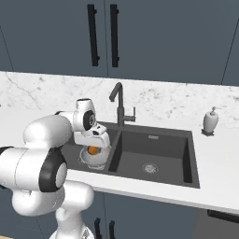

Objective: Put the colander in the sink, put the peach in the colander, and turn on the sink faucet and pour water over the colander.

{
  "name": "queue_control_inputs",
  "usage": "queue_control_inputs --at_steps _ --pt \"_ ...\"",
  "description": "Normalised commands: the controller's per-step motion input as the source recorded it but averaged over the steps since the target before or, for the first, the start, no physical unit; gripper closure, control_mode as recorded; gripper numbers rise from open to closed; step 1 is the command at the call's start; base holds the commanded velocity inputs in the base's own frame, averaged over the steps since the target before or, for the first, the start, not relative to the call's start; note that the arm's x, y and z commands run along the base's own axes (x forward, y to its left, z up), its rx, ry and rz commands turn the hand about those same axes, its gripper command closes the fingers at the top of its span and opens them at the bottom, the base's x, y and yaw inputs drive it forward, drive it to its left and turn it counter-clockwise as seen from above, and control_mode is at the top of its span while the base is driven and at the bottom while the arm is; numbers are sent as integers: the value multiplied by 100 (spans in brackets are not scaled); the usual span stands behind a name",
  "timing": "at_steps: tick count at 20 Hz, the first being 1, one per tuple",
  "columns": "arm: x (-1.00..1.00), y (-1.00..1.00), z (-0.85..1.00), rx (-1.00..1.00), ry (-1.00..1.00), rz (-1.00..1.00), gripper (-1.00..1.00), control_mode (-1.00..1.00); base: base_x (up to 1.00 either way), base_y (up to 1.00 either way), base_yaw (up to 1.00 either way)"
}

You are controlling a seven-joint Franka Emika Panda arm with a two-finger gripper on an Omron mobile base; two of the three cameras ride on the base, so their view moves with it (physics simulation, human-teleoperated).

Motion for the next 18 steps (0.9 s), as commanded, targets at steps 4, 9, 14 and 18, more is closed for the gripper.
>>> queue_control_inputs --at_steps 4,9,14,18 --pt "10 56 -41 0 6 6 100 -100 0 0 0" --pt "27 41 -46 0 4 9 100 -100 0 0 0" --pt "50 16 -30 0 1 11 100 -100 0 0 0" --pt "61 0 -20 0 1 8 100 -100 0 0 0"
